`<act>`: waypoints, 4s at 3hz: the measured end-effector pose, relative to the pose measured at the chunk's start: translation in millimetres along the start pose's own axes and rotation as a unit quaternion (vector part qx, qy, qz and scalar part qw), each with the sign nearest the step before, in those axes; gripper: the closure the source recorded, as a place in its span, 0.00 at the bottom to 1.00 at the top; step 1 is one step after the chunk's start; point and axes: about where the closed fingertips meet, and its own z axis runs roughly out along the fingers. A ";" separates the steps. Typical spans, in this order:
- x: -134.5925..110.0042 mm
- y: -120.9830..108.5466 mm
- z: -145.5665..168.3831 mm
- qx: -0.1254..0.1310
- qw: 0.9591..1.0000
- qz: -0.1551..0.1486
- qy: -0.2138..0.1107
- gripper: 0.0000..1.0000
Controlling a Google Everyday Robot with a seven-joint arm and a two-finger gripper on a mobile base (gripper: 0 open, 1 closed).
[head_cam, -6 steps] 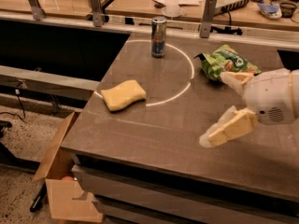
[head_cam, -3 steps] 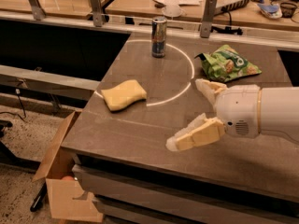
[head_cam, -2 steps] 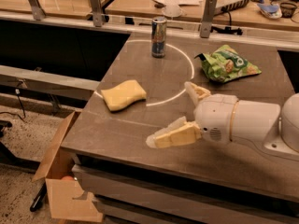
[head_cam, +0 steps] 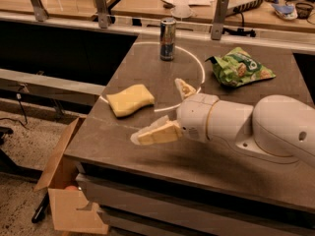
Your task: Move sponge near green rice chip bag
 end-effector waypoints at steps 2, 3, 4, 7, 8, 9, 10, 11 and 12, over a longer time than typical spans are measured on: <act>4.6 -9.3 51.2 -0.003 1.000 0.022 -0.011 0.00; 11.2 -21.9 63.9 0.008 0.999 0.037 -0.018 0.00; 15.9 -31.3 72.4 0.012 0.999 0.043 -0.018 0.09; 19.0 -36.4 90.7 -0.035 0.999 0.022 0.014 0.87; 18.4 -42.7 68.2 0.023 0.999 0.038 0.003 1.00; 34.8 -28.2 33.5 0.123 0.990 0.062 0.019 1.00; 24.7 -34.6 -6.7 0.217 0.974 0.050 0.036 1.00; 22.2 -72.4 -93.1 0.340 0.937 0.048 0.064 1.00; 42.2 -105.0 -159.6 0.410 0.906 0.063 0.089 1.00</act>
Offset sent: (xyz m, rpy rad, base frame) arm 0.0626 0.0394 -0.0346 0.1138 0.0533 -0.0455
